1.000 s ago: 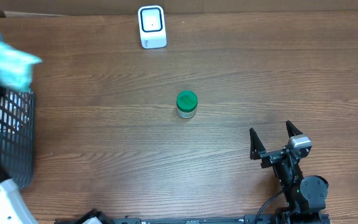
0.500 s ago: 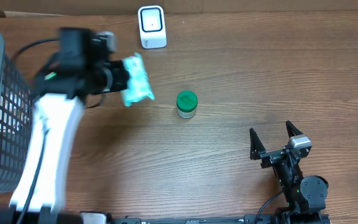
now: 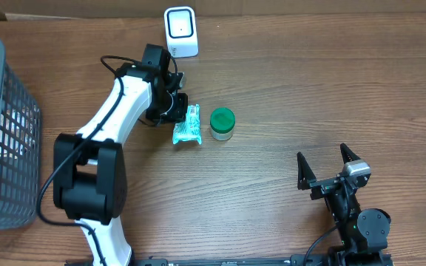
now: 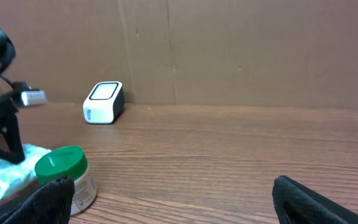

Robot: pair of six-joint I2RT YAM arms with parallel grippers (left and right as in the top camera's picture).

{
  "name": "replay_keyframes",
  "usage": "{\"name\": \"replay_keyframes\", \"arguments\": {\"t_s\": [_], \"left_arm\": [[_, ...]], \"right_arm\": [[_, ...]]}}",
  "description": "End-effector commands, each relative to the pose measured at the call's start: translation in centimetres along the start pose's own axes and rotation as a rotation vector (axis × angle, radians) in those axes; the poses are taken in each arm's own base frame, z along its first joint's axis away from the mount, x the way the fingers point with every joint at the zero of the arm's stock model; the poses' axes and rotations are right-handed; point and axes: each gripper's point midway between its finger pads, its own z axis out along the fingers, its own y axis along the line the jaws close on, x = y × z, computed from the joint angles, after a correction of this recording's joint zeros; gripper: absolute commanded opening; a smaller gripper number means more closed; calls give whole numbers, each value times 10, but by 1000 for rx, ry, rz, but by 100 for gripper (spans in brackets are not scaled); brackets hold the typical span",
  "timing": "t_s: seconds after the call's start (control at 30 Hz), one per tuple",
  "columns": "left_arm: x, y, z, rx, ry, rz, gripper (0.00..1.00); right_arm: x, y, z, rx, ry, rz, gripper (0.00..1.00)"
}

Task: Scan the item barcode
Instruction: 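Carry the green packet out and place it left of the jar, then return the left gripper into the basket and grasp the brown pouch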

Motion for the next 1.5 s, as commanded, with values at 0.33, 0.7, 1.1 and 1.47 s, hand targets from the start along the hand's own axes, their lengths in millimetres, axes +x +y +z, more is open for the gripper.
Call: {"name": "replay_keyframes", "arguments": {"t_s": [0.33,0.7,1.1,1.47], "left_arm": [[-3,2,5,7,10,-43,76],[-53,-17,-138,11,-206,-39,69],[-13,38,-344,-175,-604,-258,72],[64,155,-407,-294,-727,-745,73]], "right_arm": [[3,2,0,-10,0,5,100],[3,2,0,-10,0,5,100],[3,2,0,-10,0,5,100],[3,2,0,-9,0,5,100]]}}
